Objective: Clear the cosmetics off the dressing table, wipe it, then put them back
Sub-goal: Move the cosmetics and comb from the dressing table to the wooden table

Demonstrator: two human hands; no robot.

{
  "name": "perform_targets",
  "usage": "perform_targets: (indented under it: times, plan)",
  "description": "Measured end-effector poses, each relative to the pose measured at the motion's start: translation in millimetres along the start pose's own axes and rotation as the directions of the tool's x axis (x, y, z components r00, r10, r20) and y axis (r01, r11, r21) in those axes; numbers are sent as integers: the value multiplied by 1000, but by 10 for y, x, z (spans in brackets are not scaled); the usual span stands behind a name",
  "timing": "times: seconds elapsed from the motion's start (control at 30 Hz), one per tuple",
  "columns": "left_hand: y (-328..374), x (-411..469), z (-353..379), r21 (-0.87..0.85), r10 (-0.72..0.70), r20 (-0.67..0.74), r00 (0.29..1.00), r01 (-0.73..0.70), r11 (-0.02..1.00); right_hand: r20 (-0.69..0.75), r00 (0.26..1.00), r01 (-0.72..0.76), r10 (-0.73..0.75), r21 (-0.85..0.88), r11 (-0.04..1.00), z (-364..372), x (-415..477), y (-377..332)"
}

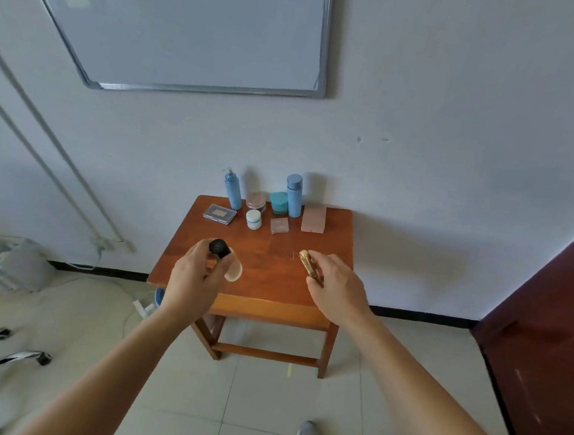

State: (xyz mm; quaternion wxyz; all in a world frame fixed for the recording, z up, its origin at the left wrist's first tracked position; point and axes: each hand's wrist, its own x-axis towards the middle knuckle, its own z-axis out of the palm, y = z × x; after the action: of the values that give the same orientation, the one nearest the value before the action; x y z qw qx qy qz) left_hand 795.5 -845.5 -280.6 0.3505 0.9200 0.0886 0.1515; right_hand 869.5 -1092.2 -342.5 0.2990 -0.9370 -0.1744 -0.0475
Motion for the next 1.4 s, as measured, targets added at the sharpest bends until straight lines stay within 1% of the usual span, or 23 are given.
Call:
perform_targets:
  times: [0.07,0.2,0.33,0.47,0.53,0.63,0.73,0.83,1.0,1.07,1.13,1.23,1.3,1.4]
  plan:
    - [-42,412,2,0,-32,1,999,32,999,3,1000,9,-9,24,1000,30,491,25]
    - [-189,1120,-9,-2,-52,-48,997,52,999,33,999,4,-6,59,998,122,1371,7]
    - [-497,1570,77,26,-83,-29,996,84,996,114,993,-21,9,100,995,415,1878,-14]
    - [-932,2070,272,36,-125,42,991,124,992,151,988,-51,40,70,996,834,2231,13]
    - [-1176,2332,396,43,-121,88,989,118,992,175,980,-101,90,56,993,1034,2352,47]
    - [-1504,2751,605,27,-93,170,981,89,996,195,960,-207,203,0,978,1289,2523,115]
    - [-1776,3104,798,22,-79,274,959,76,997,198,918,-342,344,-48,939,1533,2654,124]
    - [-2008,3390,961,-7,-71,380,922,80,997,223,847,-474,482,-90,876,1797,2757,63]
    - [-2365,3698,1205,-36,-56,504,862,86,996,247,735,-629,631,-97,771,2204,2896,-76]
    - [-2458,3745,1295,-39,-45,530,847,78,996,254,683,-685,684,-100,721,2330,2928,-102]
    - [-2515,3778,1359,-49,-20,544,839,55,997,248,652,-714,716,-114,690,2436,2977,-113]
    - [-2566,3827,1426,-65,20,550,835,18,998,203,650,-726,733,-120,677,2553,3097,-118]
    - [-2568,3872,1468,-50,24,549,836,4,999,165,681,-702,714,-129,700,2608,3161,-120]
    - [-2558,3908,1533,-21,-11,559,829,27,999,142,736,-646,662,-149,749,2686,3161,-110]
